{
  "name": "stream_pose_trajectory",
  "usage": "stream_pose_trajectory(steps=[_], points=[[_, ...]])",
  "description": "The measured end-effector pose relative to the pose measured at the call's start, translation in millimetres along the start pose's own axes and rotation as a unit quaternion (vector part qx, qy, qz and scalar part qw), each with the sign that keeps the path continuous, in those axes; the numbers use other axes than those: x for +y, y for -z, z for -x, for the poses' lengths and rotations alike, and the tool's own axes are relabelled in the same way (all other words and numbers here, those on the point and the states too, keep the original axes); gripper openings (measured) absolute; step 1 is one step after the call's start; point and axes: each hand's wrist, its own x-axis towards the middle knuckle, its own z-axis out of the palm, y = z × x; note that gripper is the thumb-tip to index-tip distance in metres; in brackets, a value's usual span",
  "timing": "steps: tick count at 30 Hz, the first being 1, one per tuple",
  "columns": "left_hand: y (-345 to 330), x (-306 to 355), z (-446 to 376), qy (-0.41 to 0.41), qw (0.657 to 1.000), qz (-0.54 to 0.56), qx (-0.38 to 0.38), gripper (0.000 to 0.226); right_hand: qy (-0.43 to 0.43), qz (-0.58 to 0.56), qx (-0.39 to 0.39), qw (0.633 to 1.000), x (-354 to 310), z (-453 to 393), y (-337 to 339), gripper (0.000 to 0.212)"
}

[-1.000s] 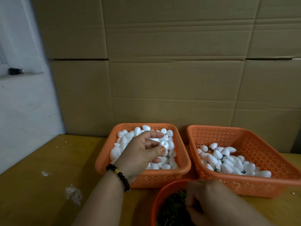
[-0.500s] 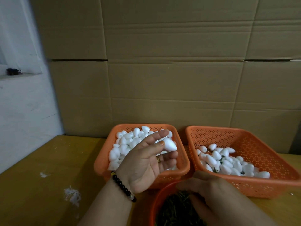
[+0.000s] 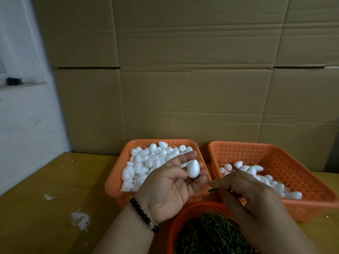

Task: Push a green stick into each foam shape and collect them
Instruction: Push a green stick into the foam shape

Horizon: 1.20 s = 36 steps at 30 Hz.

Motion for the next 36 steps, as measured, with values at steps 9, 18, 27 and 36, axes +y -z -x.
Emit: stream_pose_trajectory(steps=[9,18,27,36], points=[[-7.2,-3.0,3.8,0.023,0.999,0.036,0.0,0.038,-0.027,-0.027,0.074,0.997,-10.4,-3.0,1.5,0.028],[-10.0,-5.5,4.9,0.019,1.0,0.002,0.014,0.022,-0.05,0.003,0.094,0.994,-2.7,-0.6,-4.3,0.041],[-10.7,-9.4,4.3,0.053,0.998,0.029,0.011,0.021,-0.011,0.029,0.151,0.988,1.0,-1.8,-6.6,0.014],[-13.1,-19.6,3.6,0.07,0.995,0.069,0.002,0.019,-0.002,0.073,0.172,0.982,2.6,0.3,-7.8,0.013]])
